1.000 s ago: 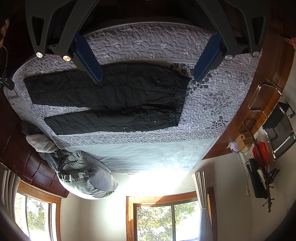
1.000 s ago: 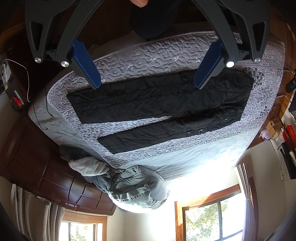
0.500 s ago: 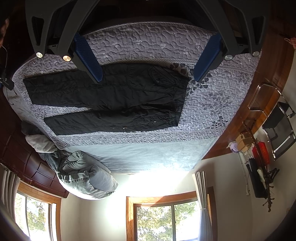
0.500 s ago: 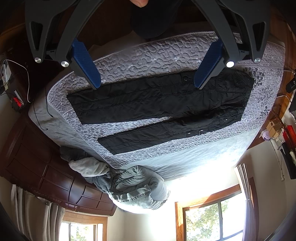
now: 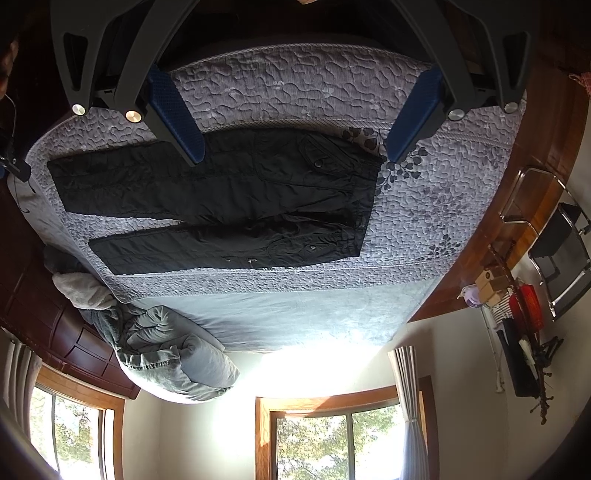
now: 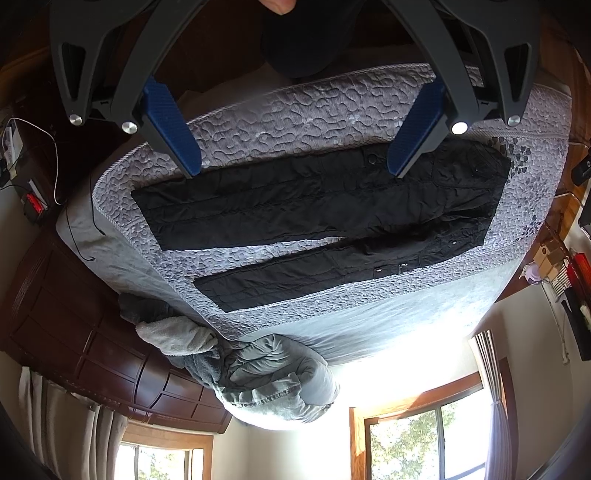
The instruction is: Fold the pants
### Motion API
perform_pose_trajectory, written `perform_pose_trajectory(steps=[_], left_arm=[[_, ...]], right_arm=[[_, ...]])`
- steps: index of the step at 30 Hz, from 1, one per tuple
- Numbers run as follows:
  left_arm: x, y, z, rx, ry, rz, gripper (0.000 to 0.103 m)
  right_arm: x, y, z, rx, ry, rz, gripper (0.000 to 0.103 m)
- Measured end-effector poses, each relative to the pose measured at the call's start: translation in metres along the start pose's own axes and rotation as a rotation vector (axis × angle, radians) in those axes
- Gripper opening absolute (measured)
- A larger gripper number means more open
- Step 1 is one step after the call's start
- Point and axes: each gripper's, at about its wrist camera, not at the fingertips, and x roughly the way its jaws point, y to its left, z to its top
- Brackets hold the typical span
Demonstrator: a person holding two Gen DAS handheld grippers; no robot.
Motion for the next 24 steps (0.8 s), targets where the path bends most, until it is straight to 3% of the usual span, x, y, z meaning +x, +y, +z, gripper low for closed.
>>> perform_pose_trajectory(steps=[6,8,10,12,15,17,19,24], left_arm=[[0.025,0.011,-0.004,-0.009,0.038,-0.010,0.100],[0.039,0.025,-0.008,-0.033,0.053,-0.041,0.100],[0.061,0.046,-0.011,-0.073,0.065,-0.084,0.100],[0.099,0.071,-0.017,-0.125,0.151,-0.135,0.099],[0.158,0.112,-0.033,-0.209,0.257,-0.192,0.099],[0.194,0.140,-0.047,-0.285,0.311,-0.277,0.099],[0.230,0.162,-0.056,-0.366,0.386,-0.270,0.099],[0.281,0.191,-0.064,-0.546,0.382,-0.357,0.099]], right_arm=[[0.013,-0.003,-0.001,0.004,0.013,0.004,0.101],[0.030,-0.010,-0.002,0.018,0.037,0.050,0.101],[0.065,-0.027,-0.006,0.078,0.138,0.134,0.101],[0.104,-0.050,-0.015,0.169,0.227,0.213,0.101],[0.142,-0.087,-0.024,0.288,0.229,0.285,0.101],[0.168,-0.113,-0.029,0.348,0.245,0.286,0.101],[0.194,-0.137,-0.034,0.416,0.270,0.318,0.101],[0.247,-0.188,-0.055,0.600,0.351,0.354,0.101]])
